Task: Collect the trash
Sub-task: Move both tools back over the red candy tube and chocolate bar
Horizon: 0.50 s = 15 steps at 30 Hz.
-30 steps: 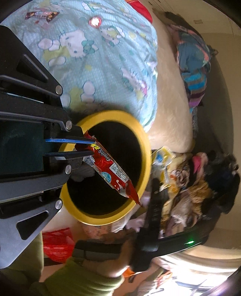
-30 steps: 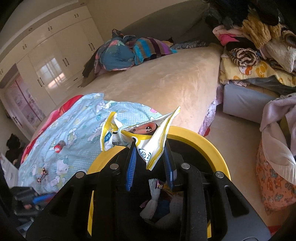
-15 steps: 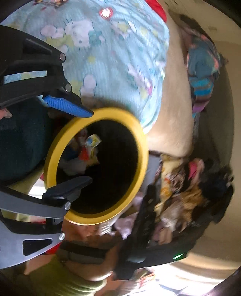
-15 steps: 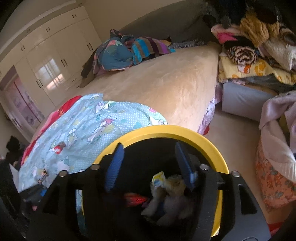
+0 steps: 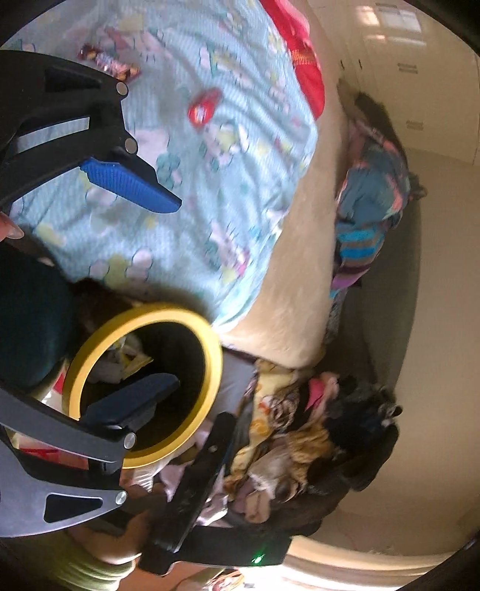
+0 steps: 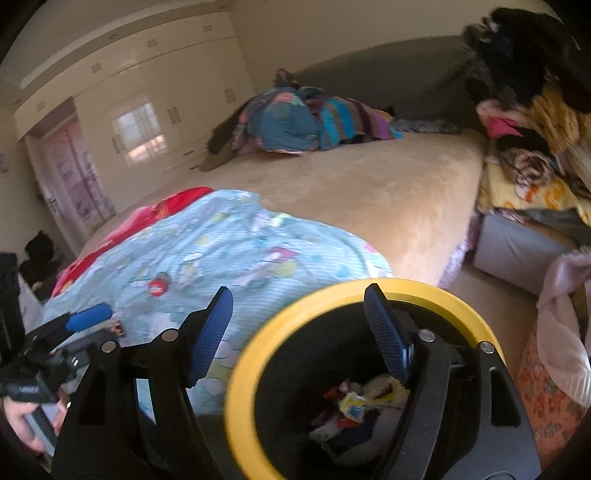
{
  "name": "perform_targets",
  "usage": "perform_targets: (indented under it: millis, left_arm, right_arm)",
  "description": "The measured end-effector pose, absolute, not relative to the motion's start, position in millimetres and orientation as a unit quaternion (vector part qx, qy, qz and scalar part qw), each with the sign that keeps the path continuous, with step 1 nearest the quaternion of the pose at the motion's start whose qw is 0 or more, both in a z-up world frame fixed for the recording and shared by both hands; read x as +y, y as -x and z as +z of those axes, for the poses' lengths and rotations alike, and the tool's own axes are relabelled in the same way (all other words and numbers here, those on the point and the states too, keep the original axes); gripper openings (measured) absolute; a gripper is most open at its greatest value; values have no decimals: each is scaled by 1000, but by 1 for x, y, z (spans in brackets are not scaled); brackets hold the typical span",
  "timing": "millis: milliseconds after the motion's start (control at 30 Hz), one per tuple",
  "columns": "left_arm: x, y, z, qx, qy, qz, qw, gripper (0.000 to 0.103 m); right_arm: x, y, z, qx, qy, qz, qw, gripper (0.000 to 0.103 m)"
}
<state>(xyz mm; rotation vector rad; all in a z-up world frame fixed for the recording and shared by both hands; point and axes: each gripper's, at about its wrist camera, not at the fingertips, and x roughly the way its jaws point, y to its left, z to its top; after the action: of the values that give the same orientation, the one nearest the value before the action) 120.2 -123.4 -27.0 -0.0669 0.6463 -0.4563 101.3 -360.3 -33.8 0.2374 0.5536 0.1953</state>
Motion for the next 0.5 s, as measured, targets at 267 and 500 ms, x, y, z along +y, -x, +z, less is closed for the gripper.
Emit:
perform_targets:
  millis: [267,500]
  left_arm:
    - [-85,-116,-12,299,49,-177,936,96]
    - [-51,-113,-5,290,55,-137,946,96]
  right_arm:
    - [-319,-99,-19,258,-102,143,950,70]
    - [-291,-100,-15,260,-93,170,946,71]
